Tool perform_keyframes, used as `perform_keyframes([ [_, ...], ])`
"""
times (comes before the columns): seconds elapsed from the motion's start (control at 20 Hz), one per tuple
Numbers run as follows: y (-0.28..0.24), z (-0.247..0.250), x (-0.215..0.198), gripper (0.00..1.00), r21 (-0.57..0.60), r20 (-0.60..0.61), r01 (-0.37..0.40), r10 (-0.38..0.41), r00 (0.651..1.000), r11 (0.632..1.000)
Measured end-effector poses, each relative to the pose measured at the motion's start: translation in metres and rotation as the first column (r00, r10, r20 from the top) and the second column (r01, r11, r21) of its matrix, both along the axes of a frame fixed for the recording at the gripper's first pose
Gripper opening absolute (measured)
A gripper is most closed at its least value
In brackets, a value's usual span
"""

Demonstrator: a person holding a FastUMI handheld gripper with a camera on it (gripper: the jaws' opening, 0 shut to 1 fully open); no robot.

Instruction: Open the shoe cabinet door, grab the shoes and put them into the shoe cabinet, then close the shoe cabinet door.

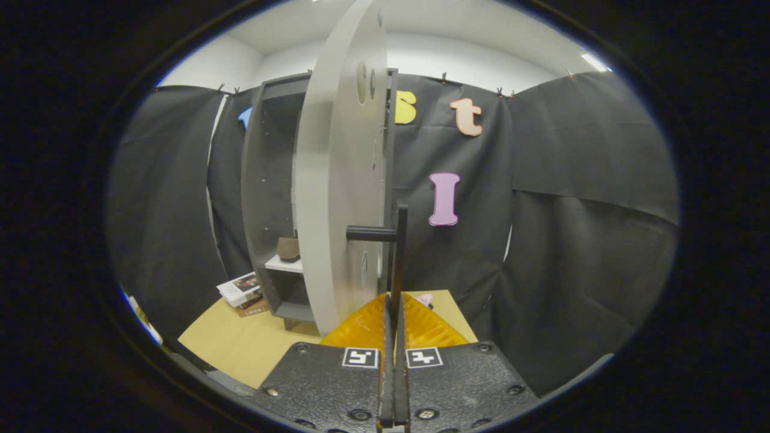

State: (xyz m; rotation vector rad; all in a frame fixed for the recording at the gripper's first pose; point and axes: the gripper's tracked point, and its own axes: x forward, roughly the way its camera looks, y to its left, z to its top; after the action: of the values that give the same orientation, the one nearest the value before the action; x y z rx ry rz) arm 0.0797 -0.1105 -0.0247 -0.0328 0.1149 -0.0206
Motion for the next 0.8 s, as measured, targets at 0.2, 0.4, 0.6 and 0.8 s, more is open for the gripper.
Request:
perform_keyframes([
  [0.2,-0.016,-0.001,-0.001,0.04,0.033,-0.006,-0.03,0.03,1.0,0.999],
  [0.4,-0.026,-0.002,-0.002,0.04,0.054,-0.018,-0.057,0.059,0.998,0.997],
  [0.6,-0.025,-0.003,-0.009,0.04,-0.004,-0.018,-0.047,0.047,0.999,0.999],
  [0.8,-0.028,0.008,-0.023,0.06,-0.045,0.028,-0.021,0.023,0.999,0.999],
])
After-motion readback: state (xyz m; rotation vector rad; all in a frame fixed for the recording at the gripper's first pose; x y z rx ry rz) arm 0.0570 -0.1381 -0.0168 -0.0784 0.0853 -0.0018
